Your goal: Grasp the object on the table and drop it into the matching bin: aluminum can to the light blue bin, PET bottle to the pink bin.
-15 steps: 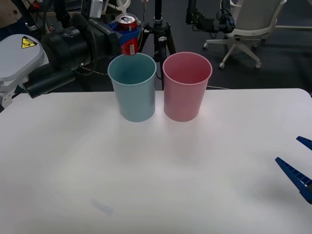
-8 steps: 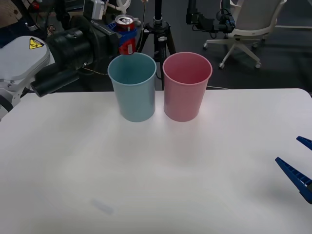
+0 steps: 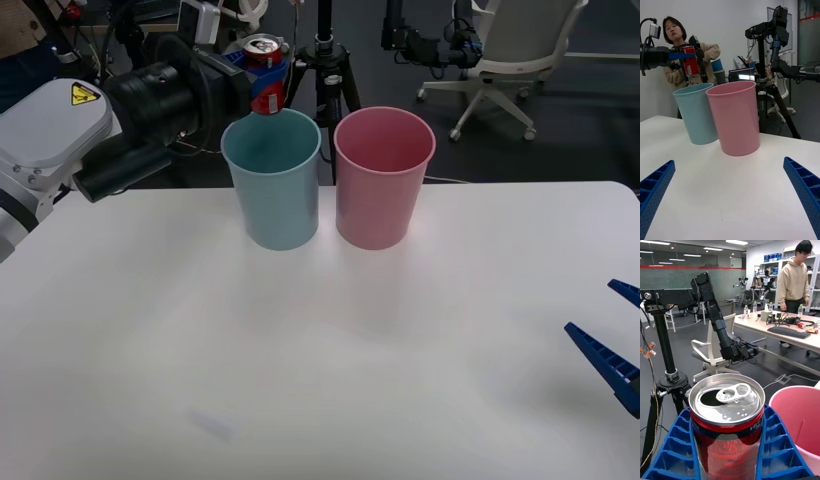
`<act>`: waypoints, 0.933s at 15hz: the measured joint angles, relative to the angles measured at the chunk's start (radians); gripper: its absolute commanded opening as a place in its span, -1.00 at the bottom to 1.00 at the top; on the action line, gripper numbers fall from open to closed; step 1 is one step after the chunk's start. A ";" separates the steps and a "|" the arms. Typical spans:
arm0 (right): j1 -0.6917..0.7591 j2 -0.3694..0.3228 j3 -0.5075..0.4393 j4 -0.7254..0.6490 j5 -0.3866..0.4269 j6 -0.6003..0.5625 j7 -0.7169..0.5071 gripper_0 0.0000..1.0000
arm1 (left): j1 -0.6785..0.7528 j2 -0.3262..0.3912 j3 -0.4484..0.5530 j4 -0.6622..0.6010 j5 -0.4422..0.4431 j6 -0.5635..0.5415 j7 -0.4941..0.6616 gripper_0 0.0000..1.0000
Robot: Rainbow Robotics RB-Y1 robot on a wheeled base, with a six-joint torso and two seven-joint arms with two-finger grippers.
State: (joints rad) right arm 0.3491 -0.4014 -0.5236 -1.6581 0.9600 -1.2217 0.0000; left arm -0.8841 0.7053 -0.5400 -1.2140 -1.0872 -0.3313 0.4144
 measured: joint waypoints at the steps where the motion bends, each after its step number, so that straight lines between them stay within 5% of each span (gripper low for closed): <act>1: 0.000 0.000 0.000 0.000 0.000 0.000 0.000 1.00 | 0.000 -0.001 0.000 0.000 0.001 0.000 -0.001 1.00; 14: 0.000 0.000 0.000 0.000 0.000 0.000 0.000 1.00 | 0.002 -0.001 0.000 -0.001 0.014 -0.025 -0.001 1.00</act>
State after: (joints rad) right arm 0.3491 -0.4014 -0.5236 -1.6581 0.9600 -1.2217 0.0000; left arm -0.8822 0.7039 -0.5400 -1.2146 -1.0736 -0.3565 0.4138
